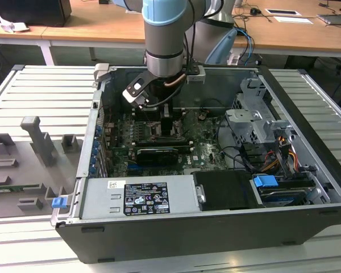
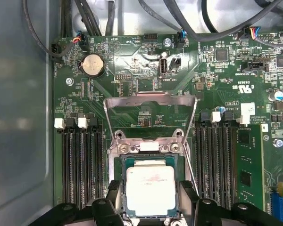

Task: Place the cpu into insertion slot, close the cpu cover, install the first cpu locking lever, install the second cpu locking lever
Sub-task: 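Place the cpu into insertion slot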

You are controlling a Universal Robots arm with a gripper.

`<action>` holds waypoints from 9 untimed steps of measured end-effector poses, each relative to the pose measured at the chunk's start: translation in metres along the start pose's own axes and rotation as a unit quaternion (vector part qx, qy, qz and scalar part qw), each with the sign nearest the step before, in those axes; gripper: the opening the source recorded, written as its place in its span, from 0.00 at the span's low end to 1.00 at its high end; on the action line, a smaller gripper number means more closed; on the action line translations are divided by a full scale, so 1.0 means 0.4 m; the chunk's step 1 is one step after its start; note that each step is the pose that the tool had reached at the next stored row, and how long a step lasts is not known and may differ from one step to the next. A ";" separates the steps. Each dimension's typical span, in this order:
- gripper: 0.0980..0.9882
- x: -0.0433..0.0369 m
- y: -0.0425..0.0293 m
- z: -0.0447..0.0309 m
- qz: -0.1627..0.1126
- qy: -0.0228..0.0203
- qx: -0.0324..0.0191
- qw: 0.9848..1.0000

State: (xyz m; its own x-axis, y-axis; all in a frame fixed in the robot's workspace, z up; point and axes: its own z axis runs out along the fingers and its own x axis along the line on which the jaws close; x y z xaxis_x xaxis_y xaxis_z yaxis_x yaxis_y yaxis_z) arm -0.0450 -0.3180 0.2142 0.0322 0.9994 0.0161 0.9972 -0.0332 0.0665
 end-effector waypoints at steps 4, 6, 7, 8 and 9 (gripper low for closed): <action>0.57 0.000 0.001 -0.016 0.000 0.000 0.000 1.000; 0.41 0.000 0.001 -0.021 0.001 0.000 0.000 1.000; 0.33 0.000 0.002 -0.022 0.001 0.000 0.000 1.000; 0.27 0.000 0.002 -0.022 0.002 0.000 0.000 1.000; 0.20 0.000 0.002 -0.023 0.002 0.000 0.000 1.000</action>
State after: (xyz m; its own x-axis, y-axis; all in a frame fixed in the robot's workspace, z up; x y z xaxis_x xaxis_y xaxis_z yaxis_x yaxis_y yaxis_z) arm -0.0450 -0.3180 0.2233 0.0361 0.9992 0.0161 0.9971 -0.0371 0.0665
